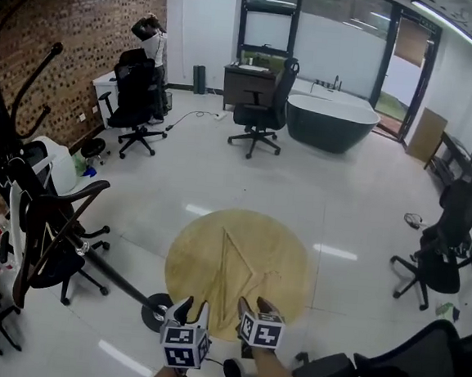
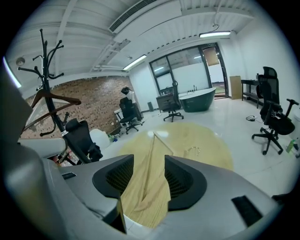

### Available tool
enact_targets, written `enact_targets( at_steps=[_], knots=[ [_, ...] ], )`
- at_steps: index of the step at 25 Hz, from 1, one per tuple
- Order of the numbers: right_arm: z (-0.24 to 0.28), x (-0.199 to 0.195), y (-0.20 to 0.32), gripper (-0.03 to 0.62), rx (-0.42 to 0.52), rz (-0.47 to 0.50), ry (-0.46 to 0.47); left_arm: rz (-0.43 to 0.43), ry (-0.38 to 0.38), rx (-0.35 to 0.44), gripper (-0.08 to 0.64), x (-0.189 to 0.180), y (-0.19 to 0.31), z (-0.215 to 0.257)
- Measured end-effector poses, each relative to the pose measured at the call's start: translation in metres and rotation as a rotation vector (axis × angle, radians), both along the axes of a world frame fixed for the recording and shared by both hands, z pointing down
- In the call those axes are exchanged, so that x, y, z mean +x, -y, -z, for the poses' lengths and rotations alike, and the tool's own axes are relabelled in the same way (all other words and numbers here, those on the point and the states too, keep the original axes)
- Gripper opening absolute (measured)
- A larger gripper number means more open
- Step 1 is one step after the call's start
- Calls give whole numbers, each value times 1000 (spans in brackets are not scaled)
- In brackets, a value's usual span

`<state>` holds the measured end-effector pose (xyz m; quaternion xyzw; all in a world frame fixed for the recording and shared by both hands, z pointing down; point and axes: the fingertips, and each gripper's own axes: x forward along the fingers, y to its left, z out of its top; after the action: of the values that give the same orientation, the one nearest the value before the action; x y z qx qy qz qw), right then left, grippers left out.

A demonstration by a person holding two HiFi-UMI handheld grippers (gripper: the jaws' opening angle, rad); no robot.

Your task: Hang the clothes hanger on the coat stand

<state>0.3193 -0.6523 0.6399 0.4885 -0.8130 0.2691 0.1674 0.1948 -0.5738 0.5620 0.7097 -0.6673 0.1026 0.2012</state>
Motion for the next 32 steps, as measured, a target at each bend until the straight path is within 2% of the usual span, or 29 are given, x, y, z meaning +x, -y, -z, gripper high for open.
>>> enact_targets(
  at_steps=[6,9,14,19,23,26,32],
  knots=[
    [-63,-11,62,204,-118,0,-58,33,1,-55,144,-9,52,-23],
    [-98,-22,93,219,-165,-11,-135,52,-6,-78,144,-25,74,-34],
    [-145,-28,116,219,-253,-24,-256,74,-18,-117,144,-39,86,-53],
    [-176,-21,114,219,-345,-7,-330,59,-18,-133,144,-34,92,-58],
    [-178,-10,107,207,-345,-12,-346,39,-23,-139,144,-26,87,-61],
    [-178,6,93,156,-342,-34,-352,18,-27,-129,144,-16,82,-59],
    [-172,52,39,155,-354,-89,-331,-56,-36,-117,144,20,62,-49]
  ],
)
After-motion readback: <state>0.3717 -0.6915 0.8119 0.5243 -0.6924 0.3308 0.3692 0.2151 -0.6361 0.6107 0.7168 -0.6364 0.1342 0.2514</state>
